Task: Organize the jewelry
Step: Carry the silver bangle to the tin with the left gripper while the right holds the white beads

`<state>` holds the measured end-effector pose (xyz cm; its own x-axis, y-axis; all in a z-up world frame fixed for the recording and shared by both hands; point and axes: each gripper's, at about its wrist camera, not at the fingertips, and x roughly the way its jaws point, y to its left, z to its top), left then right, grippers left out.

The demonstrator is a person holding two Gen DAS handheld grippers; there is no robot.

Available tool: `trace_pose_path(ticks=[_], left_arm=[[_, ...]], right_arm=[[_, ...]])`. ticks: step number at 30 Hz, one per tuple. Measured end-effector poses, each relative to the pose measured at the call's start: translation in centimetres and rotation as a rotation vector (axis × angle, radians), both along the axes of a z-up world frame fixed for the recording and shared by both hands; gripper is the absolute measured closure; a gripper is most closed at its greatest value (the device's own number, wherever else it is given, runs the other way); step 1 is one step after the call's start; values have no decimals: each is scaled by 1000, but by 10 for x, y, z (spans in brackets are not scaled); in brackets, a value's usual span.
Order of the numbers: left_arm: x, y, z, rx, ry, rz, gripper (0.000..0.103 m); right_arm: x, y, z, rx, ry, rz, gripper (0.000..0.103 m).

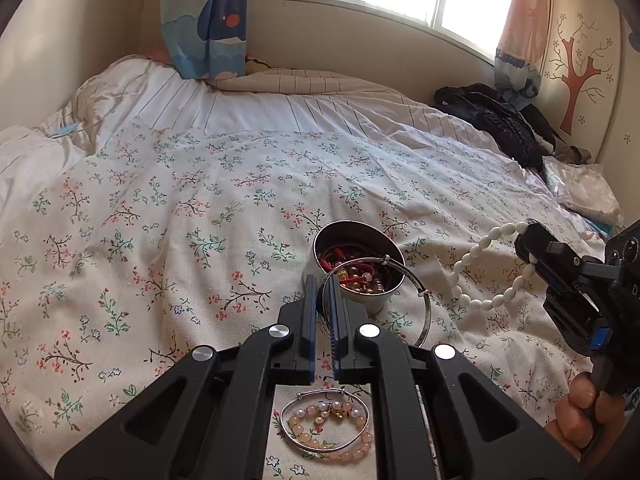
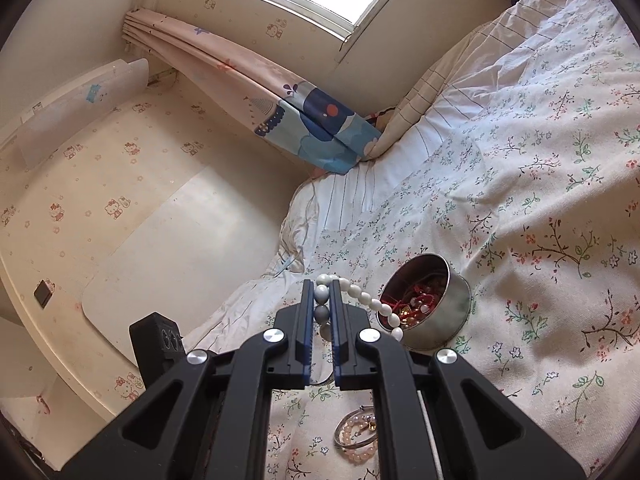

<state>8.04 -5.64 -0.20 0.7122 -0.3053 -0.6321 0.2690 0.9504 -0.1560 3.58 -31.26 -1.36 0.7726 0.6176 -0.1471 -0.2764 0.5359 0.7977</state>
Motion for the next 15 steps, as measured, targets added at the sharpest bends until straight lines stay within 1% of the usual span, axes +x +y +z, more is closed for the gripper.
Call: trace_pose_path(ticks=[7,15], left_arm=[[6,-2,2,-15,-11,1,98],[19,-6,3,-37,-20,8,98]], right_arm=[[2,-4,3,16,-21,-5,94],[15,-5,3,34,-34,-11,94]])
